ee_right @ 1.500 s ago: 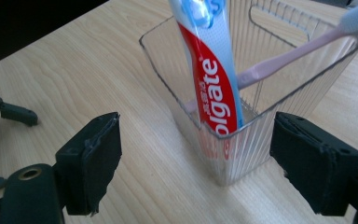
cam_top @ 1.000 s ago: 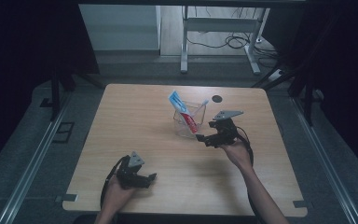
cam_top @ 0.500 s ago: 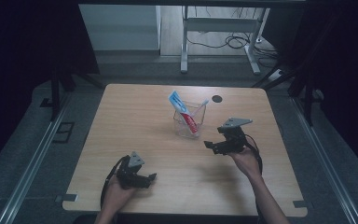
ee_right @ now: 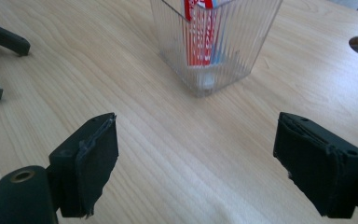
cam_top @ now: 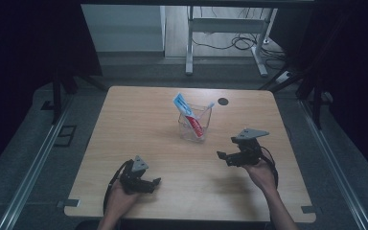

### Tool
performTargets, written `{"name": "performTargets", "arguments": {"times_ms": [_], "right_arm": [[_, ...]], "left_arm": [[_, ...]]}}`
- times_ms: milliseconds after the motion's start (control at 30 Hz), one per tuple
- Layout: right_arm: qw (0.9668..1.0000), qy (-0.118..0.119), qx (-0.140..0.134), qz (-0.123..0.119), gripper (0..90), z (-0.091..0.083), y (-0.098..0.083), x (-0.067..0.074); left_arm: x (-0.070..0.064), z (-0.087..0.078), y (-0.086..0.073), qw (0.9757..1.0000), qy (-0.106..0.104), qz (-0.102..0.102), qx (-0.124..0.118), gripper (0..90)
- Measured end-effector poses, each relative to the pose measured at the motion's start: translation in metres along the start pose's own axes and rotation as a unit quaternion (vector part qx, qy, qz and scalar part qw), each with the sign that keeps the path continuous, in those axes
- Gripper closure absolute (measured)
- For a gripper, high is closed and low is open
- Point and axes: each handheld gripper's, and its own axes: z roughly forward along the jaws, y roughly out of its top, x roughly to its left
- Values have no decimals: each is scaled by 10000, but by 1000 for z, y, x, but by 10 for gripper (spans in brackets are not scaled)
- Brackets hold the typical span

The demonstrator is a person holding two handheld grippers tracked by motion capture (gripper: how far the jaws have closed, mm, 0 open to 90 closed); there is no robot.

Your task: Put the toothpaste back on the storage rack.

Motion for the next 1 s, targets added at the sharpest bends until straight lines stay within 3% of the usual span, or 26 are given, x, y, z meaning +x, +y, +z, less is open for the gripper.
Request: {"name": "performTargets", "arguments": {"times_ms": [233, 1000], "right_arm": [[9999, -29, 53, 162, 139, -10, -17, -2], [9986, -227, 339, 322, 119, -24, -68, -2]], "left_arm": [[-1, 0, 0, 10000, 0, -41, -11, 138], [-1, 0, 0, 10000, 20, -51, -4, 137]]}}
